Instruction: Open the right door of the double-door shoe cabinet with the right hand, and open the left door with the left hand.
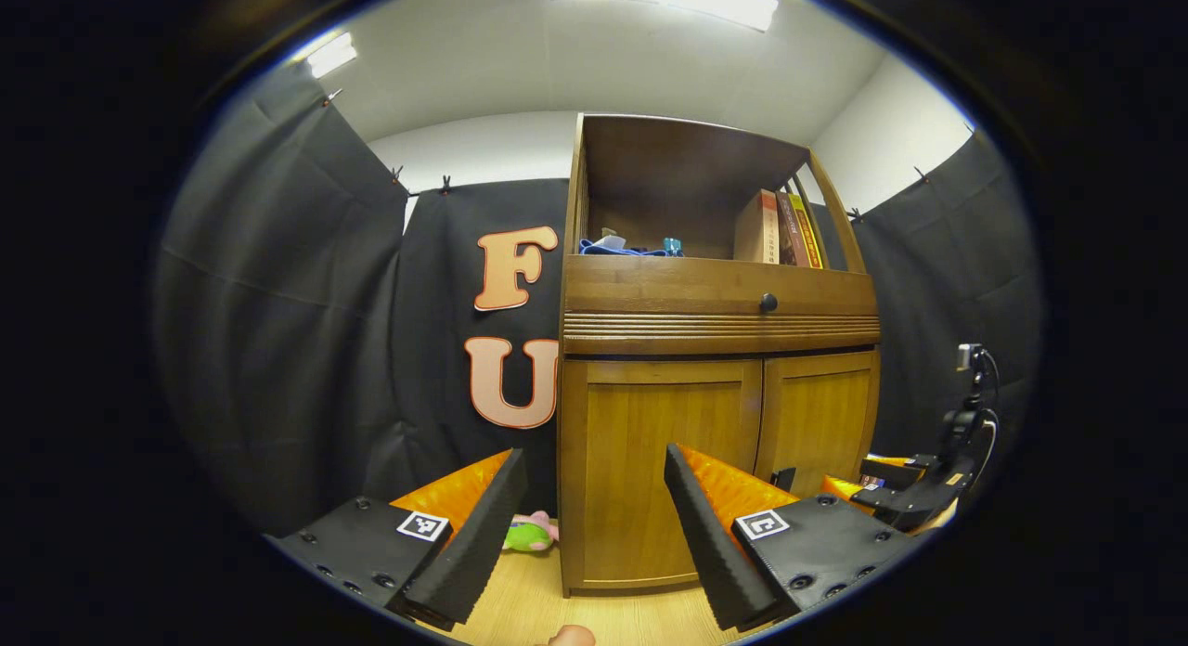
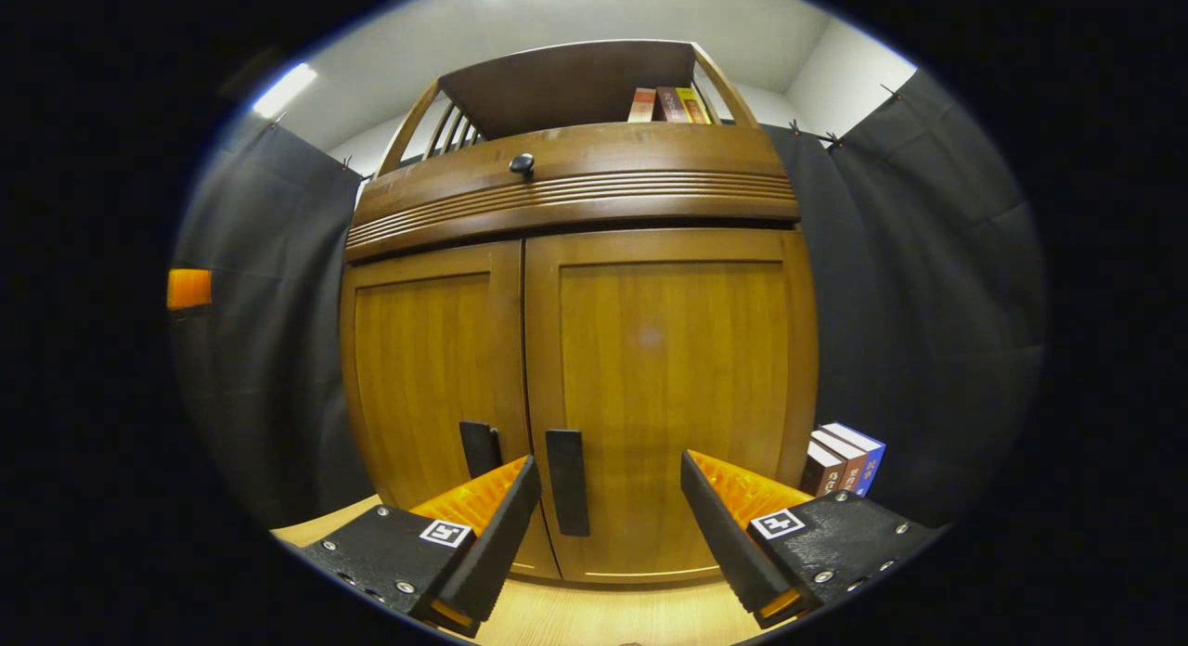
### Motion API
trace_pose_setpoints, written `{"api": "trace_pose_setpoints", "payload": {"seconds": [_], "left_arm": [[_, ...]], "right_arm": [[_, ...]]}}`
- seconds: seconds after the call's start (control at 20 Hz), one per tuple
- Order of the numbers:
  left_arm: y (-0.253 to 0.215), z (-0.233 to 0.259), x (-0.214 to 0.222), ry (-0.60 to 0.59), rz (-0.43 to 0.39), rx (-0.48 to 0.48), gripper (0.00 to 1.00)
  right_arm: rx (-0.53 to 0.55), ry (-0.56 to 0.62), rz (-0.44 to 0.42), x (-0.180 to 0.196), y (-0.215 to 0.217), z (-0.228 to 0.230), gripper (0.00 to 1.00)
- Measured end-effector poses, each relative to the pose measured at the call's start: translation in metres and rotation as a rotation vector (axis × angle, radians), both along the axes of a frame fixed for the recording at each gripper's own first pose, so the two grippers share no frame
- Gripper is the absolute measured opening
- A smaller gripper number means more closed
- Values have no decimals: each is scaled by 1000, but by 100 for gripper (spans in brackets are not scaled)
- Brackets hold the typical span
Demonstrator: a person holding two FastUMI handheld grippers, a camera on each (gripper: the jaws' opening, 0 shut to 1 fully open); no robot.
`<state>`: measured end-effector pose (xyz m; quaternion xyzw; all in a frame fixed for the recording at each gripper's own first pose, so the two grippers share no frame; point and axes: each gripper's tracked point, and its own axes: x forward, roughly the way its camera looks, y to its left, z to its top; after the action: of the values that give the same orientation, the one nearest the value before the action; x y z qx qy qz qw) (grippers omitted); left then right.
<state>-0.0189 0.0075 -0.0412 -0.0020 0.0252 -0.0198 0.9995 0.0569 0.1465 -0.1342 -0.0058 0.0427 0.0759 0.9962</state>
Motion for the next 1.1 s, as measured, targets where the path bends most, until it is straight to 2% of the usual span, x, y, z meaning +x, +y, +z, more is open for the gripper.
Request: {"api": "trace_pose_setpoints", "payload": {"seconds": [0.4, 0.45, 0.5, 0.55, 0.6, 0.65, 0.75, 0.8, 1.0, 1.05, 1.1], "left_arm": [[2, 7, -20, -17, -10, 5, 96], [2, 7, -23, -20, -11, 3, 96], [2, 8, -24, -24, -10, 4, 95], [3, 9, -25, -27, -8, 8, 96], [4, 10, -26, -31, -4, 11, 96], [6, 10, -27, -32, -2, 14, 96], [7, 8, -29, -28, -2, 17, 95], [7, 8, -28, -25, -2, 17, 95], [14, 2, -26, -13, 8, 11, 95], [16, 1, -26, -12, 14, 11, 95], [19, -1, -26, -11, 21, 11, 95]], "right_arm": [[-50, 49, 3, 35, 29, -39, 100], [-43, 63, 6, 40, 32, -45, 94], [-37, 76, 8, 44, 34, -52, 81], [-32, 85, 6, 48, 35, -56, 94], [-31, 93, 1, 52, 35, -61, 81], [-32, 98, -5, 57, 35, -64, 94], [-32, 101, -15, 66, 36, -70, 91], [-33, 100, -18, 69, 37, -71, 97], [-21, 118, -12, 76, 42, -77, 82], [-21, 122, -13, 76, 42, -78, 67], [-22, 122, -15, 76, 41, -79, 72]]}}
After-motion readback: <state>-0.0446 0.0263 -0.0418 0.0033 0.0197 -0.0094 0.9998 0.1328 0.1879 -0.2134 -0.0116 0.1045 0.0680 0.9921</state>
